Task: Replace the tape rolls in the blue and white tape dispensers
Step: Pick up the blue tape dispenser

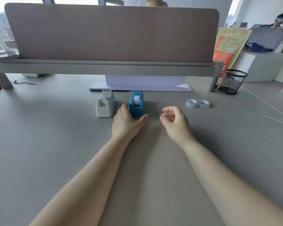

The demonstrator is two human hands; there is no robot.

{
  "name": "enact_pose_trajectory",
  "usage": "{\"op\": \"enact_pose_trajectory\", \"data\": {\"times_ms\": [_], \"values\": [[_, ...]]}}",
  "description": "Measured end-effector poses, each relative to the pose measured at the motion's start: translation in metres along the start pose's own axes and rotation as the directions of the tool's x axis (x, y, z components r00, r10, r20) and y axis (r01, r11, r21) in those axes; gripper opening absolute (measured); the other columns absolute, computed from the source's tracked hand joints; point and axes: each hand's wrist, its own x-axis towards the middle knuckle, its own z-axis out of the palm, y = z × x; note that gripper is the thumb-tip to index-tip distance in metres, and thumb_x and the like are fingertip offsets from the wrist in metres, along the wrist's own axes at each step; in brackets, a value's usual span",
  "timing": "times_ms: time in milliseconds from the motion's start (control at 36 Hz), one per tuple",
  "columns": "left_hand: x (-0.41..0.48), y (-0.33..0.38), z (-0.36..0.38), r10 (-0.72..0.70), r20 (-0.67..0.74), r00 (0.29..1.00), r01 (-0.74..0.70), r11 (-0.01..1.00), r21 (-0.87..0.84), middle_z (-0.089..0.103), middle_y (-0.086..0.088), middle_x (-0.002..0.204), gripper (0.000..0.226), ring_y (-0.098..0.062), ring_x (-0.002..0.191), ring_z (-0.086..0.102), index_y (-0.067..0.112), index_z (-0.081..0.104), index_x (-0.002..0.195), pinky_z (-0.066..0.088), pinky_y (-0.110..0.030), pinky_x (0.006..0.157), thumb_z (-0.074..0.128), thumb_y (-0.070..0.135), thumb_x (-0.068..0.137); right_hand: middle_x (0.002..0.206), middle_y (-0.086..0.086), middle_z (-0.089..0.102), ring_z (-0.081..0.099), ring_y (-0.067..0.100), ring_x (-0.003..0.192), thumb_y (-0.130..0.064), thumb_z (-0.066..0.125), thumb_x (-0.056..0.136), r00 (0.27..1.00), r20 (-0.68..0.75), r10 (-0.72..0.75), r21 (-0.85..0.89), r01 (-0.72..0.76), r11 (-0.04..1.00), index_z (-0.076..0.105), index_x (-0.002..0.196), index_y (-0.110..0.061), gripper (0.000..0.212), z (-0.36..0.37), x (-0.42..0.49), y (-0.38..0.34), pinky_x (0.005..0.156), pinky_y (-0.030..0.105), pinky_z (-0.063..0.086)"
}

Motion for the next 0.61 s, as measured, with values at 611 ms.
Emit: {"op": "enact_pose_trajectory", "data": {"times_ms": [611], "values": [[-0.037, -0.002, -0.024, 0.008, 0.116, 0.993, -0.012, 0.999, 0.031, 0.063, 0.008, 0.108, 0.058, -0.017, 0.097, 0.060, 0.026, 0.050, 0.118, 0.046, -0.031, 0.075, 0.071, 0.051, 0.071, 0.085, -0.007, 0.058, 0.054, 0.006, 0.077, -0.012, 0.057, 0.087, 0.976, -0.182, 0.118, 0.161, -0.089, 0.983, 0.059, 0.103, -0.013, 0.016, -0.019, -0.016, 0.000, 0.056, 0.000, 0.038]]}}
